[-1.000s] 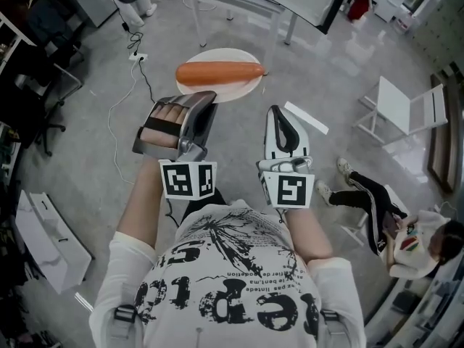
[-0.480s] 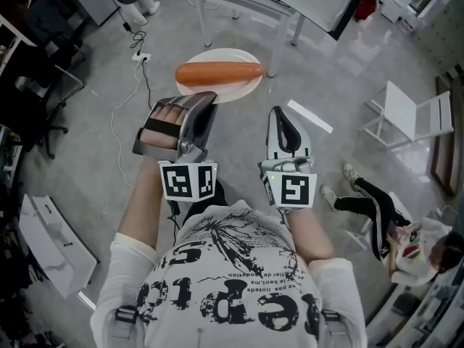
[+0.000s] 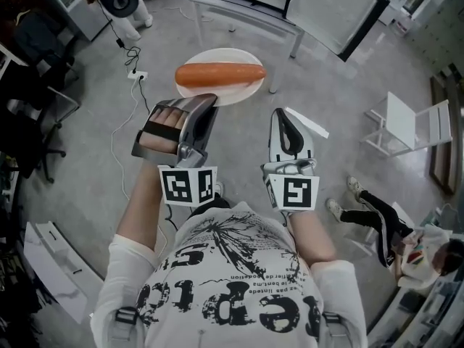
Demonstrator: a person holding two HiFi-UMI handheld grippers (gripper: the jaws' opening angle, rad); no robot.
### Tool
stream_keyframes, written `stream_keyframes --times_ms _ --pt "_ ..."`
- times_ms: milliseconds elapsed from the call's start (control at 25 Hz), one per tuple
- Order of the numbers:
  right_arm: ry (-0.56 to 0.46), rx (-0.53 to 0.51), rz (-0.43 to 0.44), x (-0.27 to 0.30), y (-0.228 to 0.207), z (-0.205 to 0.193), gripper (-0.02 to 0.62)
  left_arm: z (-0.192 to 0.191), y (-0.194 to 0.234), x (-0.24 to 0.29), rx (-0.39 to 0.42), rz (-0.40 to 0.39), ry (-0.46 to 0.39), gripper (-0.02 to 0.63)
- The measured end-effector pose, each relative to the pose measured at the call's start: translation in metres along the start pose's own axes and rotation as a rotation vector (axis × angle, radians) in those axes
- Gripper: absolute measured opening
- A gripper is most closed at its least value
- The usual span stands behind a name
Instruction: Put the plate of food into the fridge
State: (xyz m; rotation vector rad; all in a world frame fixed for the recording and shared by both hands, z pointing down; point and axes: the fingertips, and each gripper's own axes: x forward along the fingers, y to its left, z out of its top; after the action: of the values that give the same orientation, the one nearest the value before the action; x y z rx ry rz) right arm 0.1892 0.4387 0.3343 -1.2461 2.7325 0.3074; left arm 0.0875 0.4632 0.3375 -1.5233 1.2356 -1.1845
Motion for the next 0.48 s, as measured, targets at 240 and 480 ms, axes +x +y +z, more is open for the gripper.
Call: stream_keyframes --times_ms 240,480 --pt "0.002 -0.017 -0.038 0.074 0.019 -0.008 0.002 -0.058 0.028 0.042 0.024 -0.008 -0.047 0.025" --pt "0.000 -0.035 -0.073 0.136 0.033 -0.012 0.002 -0.103 0.056 0.071 0.017 0.000 -0.119 0.025"
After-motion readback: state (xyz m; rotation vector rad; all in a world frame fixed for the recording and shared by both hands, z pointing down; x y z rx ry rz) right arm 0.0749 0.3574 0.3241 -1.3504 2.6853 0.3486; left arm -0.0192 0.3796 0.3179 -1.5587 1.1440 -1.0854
